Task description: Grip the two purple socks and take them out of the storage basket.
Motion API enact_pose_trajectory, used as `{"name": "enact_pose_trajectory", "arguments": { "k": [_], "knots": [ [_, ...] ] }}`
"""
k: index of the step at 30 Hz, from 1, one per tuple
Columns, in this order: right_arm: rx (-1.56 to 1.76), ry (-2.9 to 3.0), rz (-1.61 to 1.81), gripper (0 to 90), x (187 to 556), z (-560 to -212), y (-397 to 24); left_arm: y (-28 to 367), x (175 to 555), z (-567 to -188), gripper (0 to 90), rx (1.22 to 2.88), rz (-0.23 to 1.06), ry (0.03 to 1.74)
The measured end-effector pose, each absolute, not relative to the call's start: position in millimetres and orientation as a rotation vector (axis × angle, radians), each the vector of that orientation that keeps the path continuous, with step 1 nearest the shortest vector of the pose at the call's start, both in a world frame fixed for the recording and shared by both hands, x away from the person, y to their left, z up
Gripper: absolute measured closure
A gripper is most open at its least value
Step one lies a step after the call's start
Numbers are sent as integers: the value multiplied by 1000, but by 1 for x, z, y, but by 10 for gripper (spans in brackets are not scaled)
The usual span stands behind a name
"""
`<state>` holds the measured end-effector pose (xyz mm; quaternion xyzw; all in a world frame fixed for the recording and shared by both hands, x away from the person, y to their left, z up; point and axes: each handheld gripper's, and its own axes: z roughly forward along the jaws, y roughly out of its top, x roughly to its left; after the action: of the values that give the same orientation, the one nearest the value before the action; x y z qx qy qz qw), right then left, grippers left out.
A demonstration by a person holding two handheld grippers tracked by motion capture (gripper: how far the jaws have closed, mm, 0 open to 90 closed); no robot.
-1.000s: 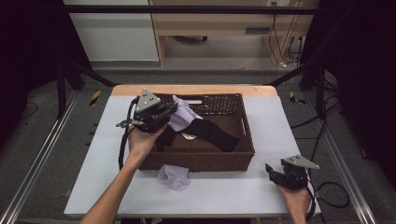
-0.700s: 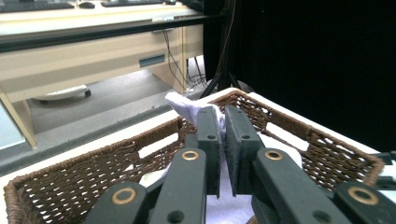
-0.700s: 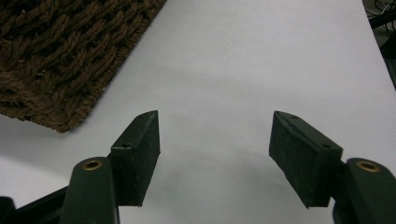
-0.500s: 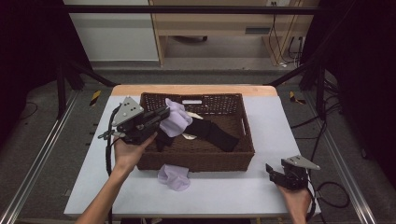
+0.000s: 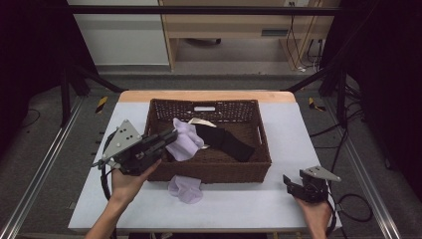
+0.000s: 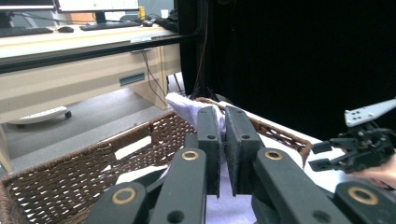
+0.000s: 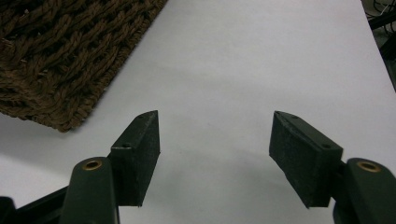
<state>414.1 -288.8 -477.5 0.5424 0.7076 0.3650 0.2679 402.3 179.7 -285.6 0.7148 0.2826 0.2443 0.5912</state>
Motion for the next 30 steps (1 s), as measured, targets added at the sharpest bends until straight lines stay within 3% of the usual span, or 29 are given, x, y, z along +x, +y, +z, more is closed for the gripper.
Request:
{"name": "enact_pose_trajectory", "arguments": {
  "k": [19, 30],
  "knots": [
    [1450, 1914, 970, 337, 414, -478, -288, 179, 368, -333, 841, 1717, 471, 656],
    [1451, 1918, 965, 337, 414, -478, -287, 168, 367, -375, 841, 1812, 368, 693]
  ]
}}
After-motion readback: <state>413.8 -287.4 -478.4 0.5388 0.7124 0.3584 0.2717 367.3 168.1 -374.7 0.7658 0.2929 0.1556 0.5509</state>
